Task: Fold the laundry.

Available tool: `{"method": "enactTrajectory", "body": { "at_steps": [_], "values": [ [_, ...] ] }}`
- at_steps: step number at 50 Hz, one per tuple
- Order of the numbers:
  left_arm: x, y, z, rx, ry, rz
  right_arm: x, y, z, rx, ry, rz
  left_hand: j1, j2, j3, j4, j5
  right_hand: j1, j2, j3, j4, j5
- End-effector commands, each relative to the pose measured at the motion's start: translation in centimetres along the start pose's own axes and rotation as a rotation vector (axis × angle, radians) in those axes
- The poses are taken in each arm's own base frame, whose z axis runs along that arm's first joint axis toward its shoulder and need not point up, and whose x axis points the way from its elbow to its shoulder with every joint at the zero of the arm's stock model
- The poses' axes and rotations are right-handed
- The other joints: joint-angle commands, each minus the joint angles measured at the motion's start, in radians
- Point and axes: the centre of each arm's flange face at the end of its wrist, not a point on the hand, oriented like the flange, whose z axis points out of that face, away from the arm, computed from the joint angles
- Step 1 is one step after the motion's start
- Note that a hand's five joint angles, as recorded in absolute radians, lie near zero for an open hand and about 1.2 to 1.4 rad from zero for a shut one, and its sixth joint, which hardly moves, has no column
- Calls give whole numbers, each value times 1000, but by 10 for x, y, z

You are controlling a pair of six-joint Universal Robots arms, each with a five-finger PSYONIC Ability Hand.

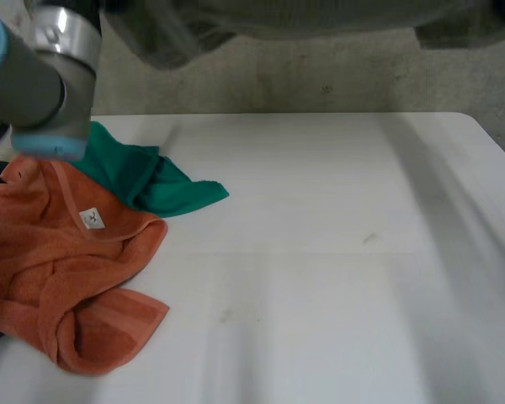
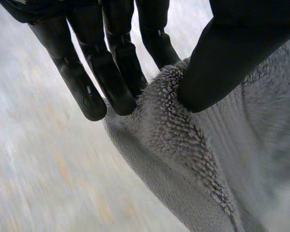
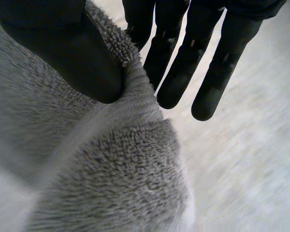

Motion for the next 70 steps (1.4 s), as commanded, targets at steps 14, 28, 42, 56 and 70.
{"method": "enactTrajectory", "body": {
  "at_steps": [14, 28, 42, 56, 70],
  "values": [
    [45, 127, -194, -684, 233, 132, -80, 101, -182, -818, -578, 18, 234, 198, 203, 193, 244, 272, 208, 198, 191, 206],
    [36, 78, -201, -831, 269, 221, -44, 63, -167, -848, -487, 83, -834, -870, -866, -875, -824, -753, -816, -827, -834, -819],
    [9, 69, -170, -1014, 163, 53, -20, 59, -153, -985, -429, 119, -738, -773, -769, -779, -727, -783, -846, -857, -864, -849],
    [10, 84, -188, -1244, 205, 21, -20, 75, -169, -1105, -499, 39, -679, -714, -710, -719, -668, -753, -817, -827, -834, -819],
    [11, 89, -201, -1154, 192, 102, -28, 94, -172, -1144, -473, 125, -687, -723, -719, -728, -677, -689, -752, -763, -770, -755]
  ]
}}
